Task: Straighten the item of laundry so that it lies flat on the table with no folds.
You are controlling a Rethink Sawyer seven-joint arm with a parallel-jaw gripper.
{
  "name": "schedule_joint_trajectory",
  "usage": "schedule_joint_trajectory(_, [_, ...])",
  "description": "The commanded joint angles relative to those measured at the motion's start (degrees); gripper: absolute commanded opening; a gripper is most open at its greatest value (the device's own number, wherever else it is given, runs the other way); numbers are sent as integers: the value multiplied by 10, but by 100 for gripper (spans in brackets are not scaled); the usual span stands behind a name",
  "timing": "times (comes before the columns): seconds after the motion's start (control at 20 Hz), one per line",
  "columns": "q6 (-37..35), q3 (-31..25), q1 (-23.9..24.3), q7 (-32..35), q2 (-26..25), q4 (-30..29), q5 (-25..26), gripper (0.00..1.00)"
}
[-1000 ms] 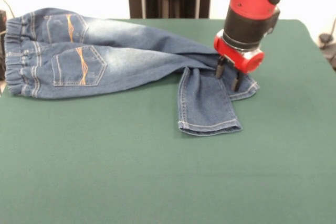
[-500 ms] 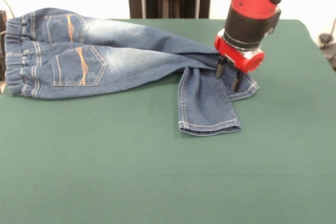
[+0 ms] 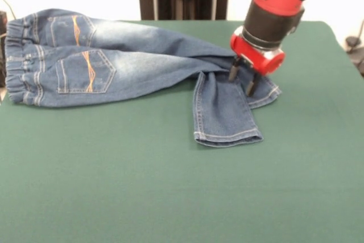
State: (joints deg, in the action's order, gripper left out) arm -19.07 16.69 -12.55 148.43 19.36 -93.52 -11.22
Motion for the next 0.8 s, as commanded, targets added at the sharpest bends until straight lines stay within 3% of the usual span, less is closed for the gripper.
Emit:
schedule_joint_trajectory(0.05, [-49, 12, 23, 3, 57, -47, 45, 100])
schedule_joint_trajectory(0.4, [-7, -55, 64, 26, 50, -71, 42, 100])
schedule_joint_trajectory(0.8, [-14, -51, 52, 40, 55, -68, 41, 100])
